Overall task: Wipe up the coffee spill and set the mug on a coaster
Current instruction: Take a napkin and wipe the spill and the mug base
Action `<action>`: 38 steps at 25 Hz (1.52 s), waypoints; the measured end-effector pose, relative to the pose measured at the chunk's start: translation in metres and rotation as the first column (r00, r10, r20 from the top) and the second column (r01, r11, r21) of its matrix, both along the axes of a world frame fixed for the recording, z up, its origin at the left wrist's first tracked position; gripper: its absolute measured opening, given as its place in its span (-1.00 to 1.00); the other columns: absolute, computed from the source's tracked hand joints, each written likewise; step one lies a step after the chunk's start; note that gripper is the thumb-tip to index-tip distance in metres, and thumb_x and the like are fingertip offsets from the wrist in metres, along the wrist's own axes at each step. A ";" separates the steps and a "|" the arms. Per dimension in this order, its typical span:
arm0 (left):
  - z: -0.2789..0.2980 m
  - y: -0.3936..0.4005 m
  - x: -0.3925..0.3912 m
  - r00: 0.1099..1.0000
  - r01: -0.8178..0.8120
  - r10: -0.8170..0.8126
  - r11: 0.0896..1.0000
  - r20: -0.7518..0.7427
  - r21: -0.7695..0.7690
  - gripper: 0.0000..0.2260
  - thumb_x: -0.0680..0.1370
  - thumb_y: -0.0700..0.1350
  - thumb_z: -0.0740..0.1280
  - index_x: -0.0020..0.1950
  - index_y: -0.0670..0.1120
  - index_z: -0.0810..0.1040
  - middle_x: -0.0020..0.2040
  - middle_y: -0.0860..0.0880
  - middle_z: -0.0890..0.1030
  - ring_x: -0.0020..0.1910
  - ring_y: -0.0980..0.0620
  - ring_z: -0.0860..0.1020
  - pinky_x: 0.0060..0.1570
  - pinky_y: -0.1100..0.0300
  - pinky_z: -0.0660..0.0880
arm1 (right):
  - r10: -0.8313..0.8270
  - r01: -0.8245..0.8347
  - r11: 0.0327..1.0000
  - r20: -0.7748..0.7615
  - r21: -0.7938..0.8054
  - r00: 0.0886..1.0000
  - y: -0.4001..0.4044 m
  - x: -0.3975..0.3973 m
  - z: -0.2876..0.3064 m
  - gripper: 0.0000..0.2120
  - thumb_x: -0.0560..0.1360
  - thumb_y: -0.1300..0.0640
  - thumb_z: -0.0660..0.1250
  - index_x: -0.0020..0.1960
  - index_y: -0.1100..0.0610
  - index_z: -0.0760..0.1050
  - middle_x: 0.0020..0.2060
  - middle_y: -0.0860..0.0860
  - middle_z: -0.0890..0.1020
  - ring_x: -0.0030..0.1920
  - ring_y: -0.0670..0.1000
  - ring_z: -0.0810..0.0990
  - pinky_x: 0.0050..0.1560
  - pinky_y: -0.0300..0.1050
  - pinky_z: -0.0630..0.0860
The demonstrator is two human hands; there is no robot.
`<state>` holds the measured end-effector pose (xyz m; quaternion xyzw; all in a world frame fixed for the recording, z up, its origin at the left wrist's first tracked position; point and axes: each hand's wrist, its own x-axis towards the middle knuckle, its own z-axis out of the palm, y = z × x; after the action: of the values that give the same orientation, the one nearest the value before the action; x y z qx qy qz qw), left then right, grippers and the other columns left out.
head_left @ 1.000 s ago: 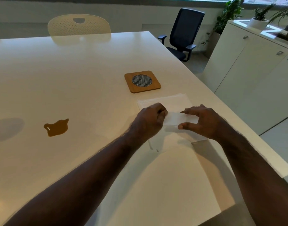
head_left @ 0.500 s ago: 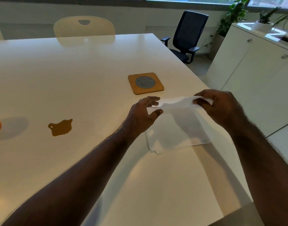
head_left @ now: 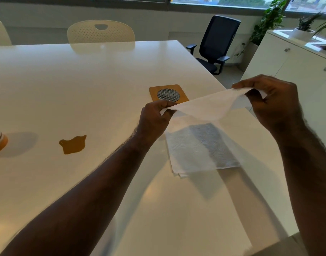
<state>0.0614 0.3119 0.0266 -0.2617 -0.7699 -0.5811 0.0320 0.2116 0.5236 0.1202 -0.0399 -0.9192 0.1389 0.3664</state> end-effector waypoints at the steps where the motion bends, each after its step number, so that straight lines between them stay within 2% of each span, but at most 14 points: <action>1: 0.001 -0.002 -0.002 1.000 0.005 -0.005 1.000 0.002 0.006 -0.81 0.49 -0.23 0.41 0.08 -0.10 0.69 -0.02 0.03 0.69 -0.06 0.13 0.64 0.00 0.24 0.58 | 0.016 -0.016 1.000 -0.021 -0.005 1.000 -0.001 -0.001 0.001 -0.77 0.56 0.10 0.28 0.13 0.14 0.62 0.05 0.08 0.67 -0.02 0.04 0.63 0.07 -0.19 0.54; 6: 0.003 -0.023 -0.011 0.997 -0.002 0.001 1.000 0.073 0.015 -0.82 0.42 -0.31 0.43 -0.03 -0.11 0.64 -0.11 0.03 0.67 -0.11 0.16 0.62 -0.11 0.26 0.59 | 0.094 -0.098 0.992 -0.064 -0.074 0.994 -0.023 -0.012 -0.001 -0.73 0.56 0.07 0.25 0.13 0.19 0.61 0.05 0.06 0.64 0.00 0.01 0.58 0.07 -0.40 0.46; 8: 0.009 -0.039 -0.015 0.991 -0.034 0.024 0.997 0.132 0.071 -0.81 0.40 -0.35 0.41 -0.09 -0.09 0.60 -0.13 0.03 0.66 -0.14 0.18 0.62 -0.14 0.22 0.60 | 0.123 -0.133 0.981 -0.083 -0.143 0.989 -0.039 -0.019 -0.001 -0.76 0.55 0.12 0.25 0.11 0.19 0.60 0.04 0.00 0.60 0.01 0.02 0.56 0.06 -0.45 0.45; 10: 0.017 -0.059 -0.020 0.983 -0.053 0.027 0.989 0.182 0.140 -0.77 0.37 -0.39 0.37 -0.15 -0.07 0.55 -0.10 -0.03 0.68 -0.12 0.11 0.64 -0.15 0.16 0.61 | 0.150 -0.168 0.961 -0.094 -0.220 0.984 -0.053 -0.029 -0.001 -0.81 0.54 0.23 0.25 0.09 0.15 0.58 0.05 -0.03 0.57 0.03 0.03 0.55 0.08 -0.40 0.47; 13: 0.030 -0.096 -0.027 0.978 -0.093 0.050 0.974 0.204 0.207 -0.76 0.29 -0.35 0.27 -0.19 -0.02 0.50 -0.11 -0.06 0.66 -0.16 0.01 0.62 -0.30 0.16 0.57 | 0.198 -0.213 0.940 -0.082 -0.267 0.977 -0.076 -0.044 -0.002 -0.77 0.54 0.30 0.24 0.07 0.03 0.54 0.06 -0.06 0.57 0.06 -0.01 0.55 0.10 -0.34 0.51; 15: 0.039 -0.122 -0.032 0.983 -0.123 0.091 0.970 0.159 0.209 -0.74 0.33 -0.32 0.26 -0.15 0.02 0.55 -0.12 -0.01 0.65 -0.17 0.02 0.62 -0.30 0.12 0.59 | 0.247 -0.258 0.912 -0.075 -0.319 0.966 -0.092 -0.054 -0.001 -0.72 0.53 0.33 0.24 0.11 0.02 0.52 0.07 -0.08 0.57 0.05 -0.09 0.55 0.09 -0.38 0.50; 17: 0.048 -0.147 -0.038 0.984 -0.157 0.136 0.967 0.115 0.200 -0.73 0.42 -0.29 0.28 -0.07 0.05 0.61 -0.08 0.08 0.66 -0.11 0.05 0.62 -0.20 0.04 0.61 | 0.315 -0.304 0.862 -0.042 -0.406 0.948 -0.108 -0.066 -0.001 -0.66 0.53 0.36 0.24 0.16 0.00 0.50 0.06 -0.12 0.59 0.01 -0.20 0.57 0.07 -0.40 0.50; 20: 0.058 -0.186 -0.048 0.976 -0.217 0.214 0.961 0.038 0.169 -0.72 0.49 -0.26 0.27 -0.07 0.11 0.63 -0.03 0.09 0.65 -0.01 -0.06 0.60 -0.08 0.00 0.60 | 0.362 -0.316 0.854 0.038 -0.413 0.931 -0.129 -0.088 -0.011 -0.60 0.48 0.41 0.23 0.09 -0.03 0.57 -0.02 -0.24 0.59 0.01 -0.34 0.53 0.07 -0.43 0.47; 22: 0.063 -0.210 -0.054 0.960 -0.269 0.276 0.954 -0.039 0.133 -0.74 0.46 -0.25 0.28 -0.06 0.08 0.64 -0.03 0.08 0.65 0.01 -0.03 0.59 -0.03 0.11 0.59 | 0.380 -0.334 0.853 0.039 -0.400 0.924 -0.145 -0.103 -0.019 -0.57 0.44 0.42 0.22 0.04 -0.06 0.59 -0.03 -0.23 0.61 0.00 -0.31 0.55 0.08 -0.39 0.47; 26: 0.071 -0.248 -0.062 0.922 -0.326 0.318 0.945 -0.221 0.001 -0.70 0.37 -0.37 0.32 -0.03 -0.04 0.62 -0.07 0.06 0.62 -0.06 0.18 0.55 -0.07 0.39 0.50 | 0.433 -0.386 0.806 0.002 -0.449 0.901 -0.177 -0.131 -0.031 -0.54 0.43 0.42 0.25 0.19 -0.01 0.58 0.01 -0.11 0.65 0.05 -0.19 0.60 0.07 -0.31 0.52; 29: 0.074 -0.269 -0.067 0.864 -0.373 0.321 0.926 -0.388 -0.066 -0.75 0.35 -0.33 0.34 -0.06 -0.07 0.63 -0.06 -0.03 0.59 -0.03 0.05 0.53 -0.06 0.43 0.48 | 0.403 -0.379 0.850 -0.010 -0.366 0.915 -0.195 -0.149 -0.039 -0.53 0.37 0.42 0.21 0.13 0.04 0.63 -0.01 -0.14 0.63 0.02 -0.22 0.56 0.07 -0.39 0.49; 32: 0.071 -0.283 -0.066 0.787 -0.422 0.315 0.902 -0.531 -0.092 -0.81 0.37 -0.31 0.37 -0.06 -0.17 0.65 -0.05 -0.11 0.60 -0.01 0.00 0.53 -0.04 0.40 0.48 | 0.404 -0.397 0.861 -0.047 -0.319 0.914 -0.205 -0.165 -0.049 -0.58 0.37 0.41 0.27 0.08 0.03 0.65 -0.02 -0.14 0.64 0.02 -0.14 0.58 0.07 -0.23 0.51; 34: 0.067 -0.290 -0.061 0.745 -0.457 0.310 0.882 -0.591 -0.114 -0.80 0.40 -0.30 0.41 0.01 -0.20 0.66 -0.01 -0.14 0.61 0.01 0.04 0.51 -0.02 0.48 0.43 | 0.397 -0.393 0.876 -0.044 -0.281 0.917 -0.209 -0.173 -0.056 -0.65 0.41 0.35 0.33 0.09 0.01 0.64 -0.02 -0.14 0.64 0.05 -0.07 0.55 0.05 -0.19 0.47; 38: 0.053 -0.309 -0.058 0.726 -0.468 0.221 0.852 -0.652 -0.233 -0.74 0.43 -0.35 0.41 0.09 -0.16 0.66 0.01 -0.14 0.59 0.03 0.10 0.45 0.02 0.53 0.36 | 0.388 -0.371 0.893 0.015 -0.255 0.922 -0.219 -0.179 -0.070 -0.68 0.43 0.30 0.38 0.11 0.02 0.64 0.02 -0.06 0.66 0.05 -0.13 0.47 -0.02 -0.32 0.36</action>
<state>0.0030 0.0026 0.0800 -0.2827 -0.8519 -0.2886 0.3332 0.0325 0.3043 0.0503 0.0904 -0.8962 0.3198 0.2939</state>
